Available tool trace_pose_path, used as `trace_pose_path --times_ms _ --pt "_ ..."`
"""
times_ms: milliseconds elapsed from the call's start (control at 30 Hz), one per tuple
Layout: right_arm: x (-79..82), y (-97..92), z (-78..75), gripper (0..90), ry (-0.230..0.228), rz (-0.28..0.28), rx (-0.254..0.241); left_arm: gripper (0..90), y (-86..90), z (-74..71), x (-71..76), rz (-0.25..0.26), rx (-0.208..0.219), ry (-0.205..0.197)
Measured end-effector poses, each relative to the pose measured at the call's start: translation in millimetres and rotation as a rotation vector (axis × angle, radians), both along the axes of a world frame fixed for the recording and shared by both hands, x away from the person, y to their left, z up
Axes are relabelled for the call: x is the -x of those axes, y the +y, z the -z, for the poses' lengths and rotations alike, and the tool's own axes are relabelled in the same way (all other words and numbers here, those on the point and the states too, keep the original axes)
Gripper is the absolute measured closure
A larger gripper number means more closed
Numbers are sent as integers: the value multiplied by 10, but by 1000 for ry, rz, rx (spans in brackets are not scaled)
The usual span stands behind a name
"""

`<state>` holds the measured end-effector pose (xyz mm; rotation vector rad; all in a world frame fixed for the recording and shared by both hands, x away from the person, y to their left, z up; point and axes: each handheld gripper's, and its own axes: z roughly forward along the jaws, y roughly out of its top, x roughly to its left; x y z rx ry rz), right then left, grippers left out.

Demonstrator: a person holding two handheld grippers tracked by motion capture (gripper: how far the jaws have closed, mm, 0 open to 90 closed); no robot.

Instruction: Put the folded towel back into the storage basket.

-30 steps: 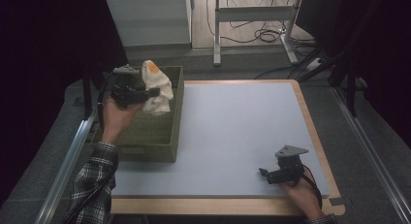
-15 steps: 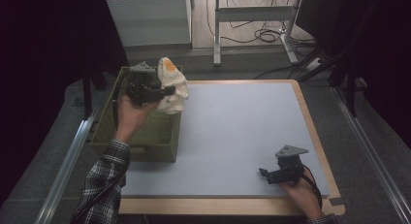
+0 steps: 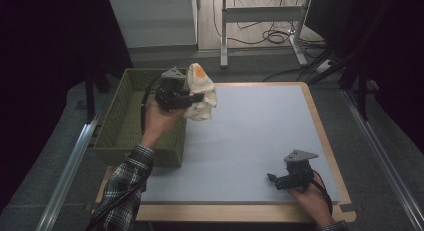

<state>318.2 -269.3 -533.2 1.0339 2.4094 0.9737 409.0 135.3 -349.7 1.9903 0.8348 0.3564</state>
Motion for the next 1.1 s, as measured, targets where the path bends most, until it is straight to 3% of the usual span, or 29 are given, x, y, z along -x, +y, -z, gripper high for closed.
trace_pose_path --times_ms 567,900,1100 --pt "0 -1 0 31 1 0 0 742 -579 186 4 102 -18 8" --pt "0 -1 0 31 0 0 0 739 -897 446 85 150 -60 21" --pt "2 0 0 31 3 1 -2 739 -1030 653 123 149 -89 21"
